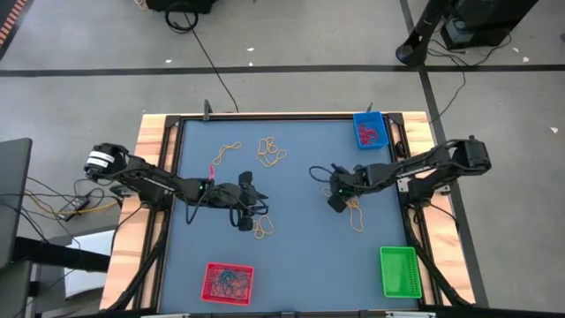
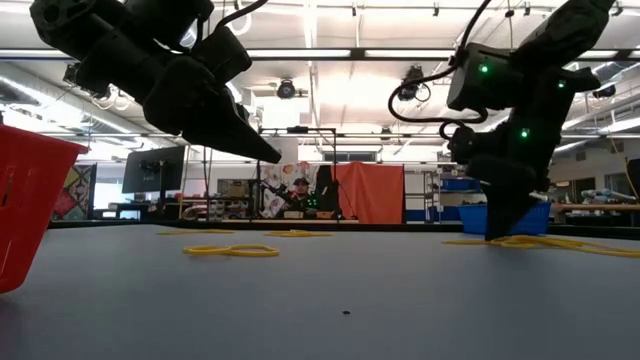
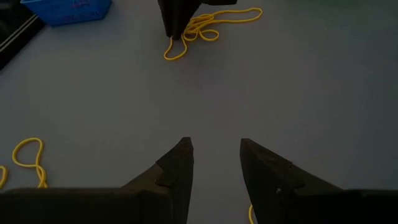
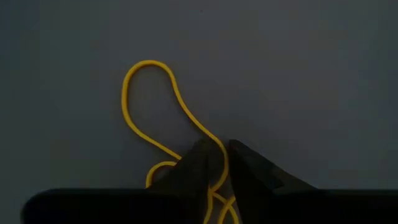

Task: Sort rubber bands into baskets
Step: Put the yellow rubber band into the green bin

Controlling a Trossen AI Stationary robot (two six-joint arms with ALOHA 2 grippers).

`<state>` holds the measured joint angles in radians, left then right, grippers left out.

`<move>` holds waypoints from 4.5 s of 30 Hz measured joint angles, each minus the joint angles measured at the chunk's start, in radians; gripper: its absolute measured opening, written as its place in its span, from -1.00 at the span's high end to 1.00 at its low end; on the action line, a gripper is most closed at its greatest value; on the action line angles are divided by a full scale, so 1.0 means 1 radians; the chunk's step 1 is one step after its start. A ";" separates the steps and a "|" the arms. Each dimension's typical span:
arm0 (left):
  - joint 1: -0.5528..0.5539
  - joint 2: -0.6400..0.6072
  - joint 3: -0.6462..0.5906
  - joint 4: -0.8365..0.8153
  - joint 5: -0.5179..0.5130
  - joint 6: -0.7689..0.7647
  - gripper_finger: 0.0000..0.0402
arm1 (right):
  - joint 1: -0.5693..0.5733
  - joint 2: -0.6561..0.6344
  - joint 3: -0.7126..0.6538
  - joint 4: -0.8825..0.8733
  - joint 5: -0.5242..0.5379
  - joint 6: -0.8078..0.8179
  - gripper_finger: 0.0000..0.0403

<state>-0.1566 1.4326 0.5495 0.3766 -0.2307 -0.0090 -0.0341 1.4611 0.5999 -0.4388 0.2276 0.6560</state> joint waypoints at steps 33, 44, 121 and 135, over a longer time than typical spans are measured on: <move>0.052 0.000 0.000 0.042 0.024 0.112 0.31 | 0.191 -0.550 -0.005 -0.071 -0.524 0.160 0.99; 0.104 0.000 0.000 0.053 0.086 0.106 0.31 | 0.255 -0.655 -0.005 -0.156 -0.720 0.473 0.99; 0.908 0.100 0.292 -0.943 0.245 0.117 0.31 | 0.657 -0.183 0.144 -0.018 0.798 0.208 0.36; 0.974 0.206 0.281 -0.861 0.244 0.132 0.48 | 0.504 -0.051 0.144 0.110 0.634 0.173 0.38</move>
<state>0.8179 1.6382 0.8307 -0.4848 0.0135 0.1231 0.4699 1.4098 0.7441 -0.3287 0.8619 0.8292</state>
